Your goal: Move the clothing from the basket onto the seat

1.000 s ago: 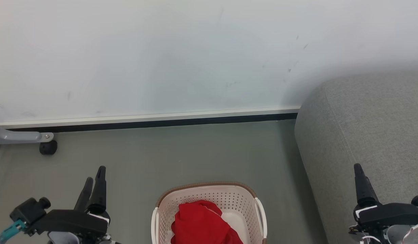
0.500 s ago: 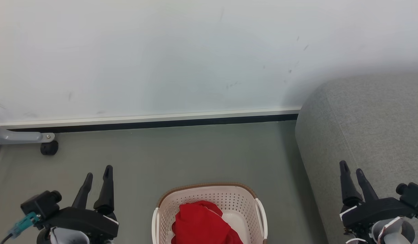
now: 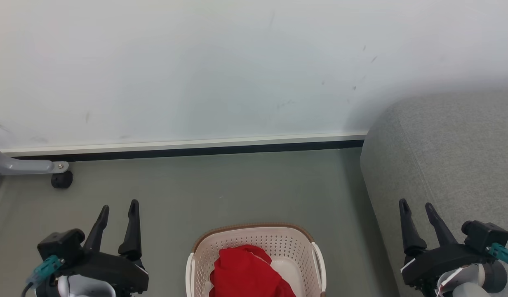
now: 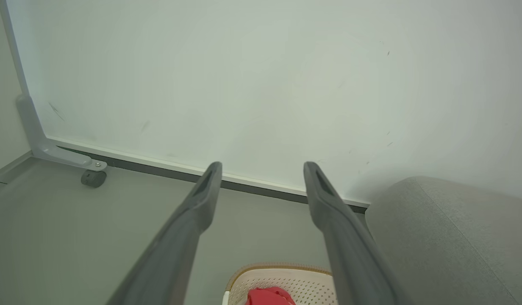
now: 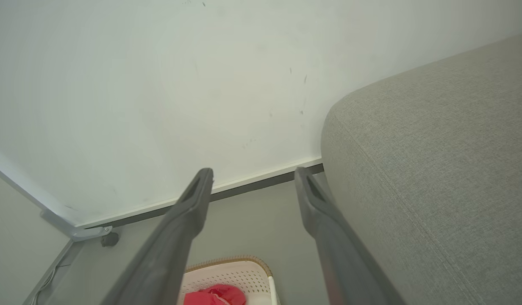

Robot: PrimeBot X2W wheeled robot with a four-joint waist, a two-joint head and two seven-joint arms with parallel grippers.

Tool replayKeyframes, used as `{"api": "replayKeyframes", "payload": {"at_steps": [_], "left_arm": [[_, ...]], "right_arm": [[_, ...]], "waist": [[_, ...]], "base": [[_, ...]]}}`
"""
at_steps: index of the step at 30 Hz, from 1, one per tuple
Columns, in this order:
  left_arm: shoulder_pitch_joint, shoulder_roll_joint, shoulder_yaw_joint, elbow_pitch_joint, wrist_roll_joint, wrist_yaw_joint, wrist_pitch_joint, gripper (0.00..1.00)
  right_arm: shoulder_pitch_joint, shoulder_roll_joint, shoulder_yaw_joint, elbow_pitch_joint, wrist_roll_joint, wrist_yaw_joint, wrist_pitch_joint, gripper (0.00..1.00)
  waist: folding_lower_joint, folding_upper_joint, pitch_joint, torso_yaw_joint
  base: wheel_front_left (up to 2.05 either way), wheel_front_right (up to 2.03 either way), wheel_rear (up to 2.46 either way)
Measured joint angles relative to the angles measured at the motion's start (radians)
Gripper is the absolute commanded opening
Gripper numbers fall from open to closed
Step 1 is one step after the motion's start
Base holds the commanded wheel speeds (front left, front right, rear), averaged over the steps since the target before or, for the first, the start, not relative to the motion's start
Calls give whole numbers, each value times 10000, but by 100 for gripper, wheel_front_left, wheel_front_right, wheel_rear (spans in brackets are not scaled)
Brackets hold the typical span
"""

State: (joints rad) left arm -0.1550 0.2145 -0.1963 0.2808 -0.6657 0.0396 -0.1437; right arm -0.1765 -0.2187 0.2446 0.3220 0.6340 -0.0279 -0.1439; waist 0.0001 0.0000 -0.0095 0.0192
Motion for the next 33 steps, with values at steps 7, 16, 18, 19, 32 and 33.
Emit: {"api": "replayKeyframes", "payload": {"at_steps": [7, 16, 18, 19, 32, 33], "left_arm": [[-12, 21, -65, 12, 784, 236, -267, 100], [-12, 23, -127, 36, 1814, 485, -608, 100], [-12, 25, -134, 46, 1969, 499, -673, 100], [-12, 27, -140, 50, 2052, 537, -709, 100], [-4, 50, -274, 188, 3099, 796, -1055, 100], [-2, 35, -272, 201, 3083, 805, -1051, 100]], "right_arm": [[-105, -82, 326, 96, -882, -174, -249, 100], [-161, -130, 520, 194, -1793, -428, -587, 100], [-161, -132, 554, 232, -1964, -439, -665, 100], [-161, -134, 589, 249, -2054, -476, -704, 100], [-159, -46, 740, 395, -2869, -675, -1057, 100], [-159, 4, 648, 395, -2719, -673, -1057, 100]], "waist": [[0, 0, -23, 11], [0, 0, -66, 39], [0, 0, -71, 48], [0, 0, -72, 52], [0, 0, -104, 63], [0, 0, -105, 59]], "base": [[0, 0, 0], [0, 0, 0], [0, 0, 0], [0, 0, 0], [0, 0, 0], [0, 0, 0]]}}
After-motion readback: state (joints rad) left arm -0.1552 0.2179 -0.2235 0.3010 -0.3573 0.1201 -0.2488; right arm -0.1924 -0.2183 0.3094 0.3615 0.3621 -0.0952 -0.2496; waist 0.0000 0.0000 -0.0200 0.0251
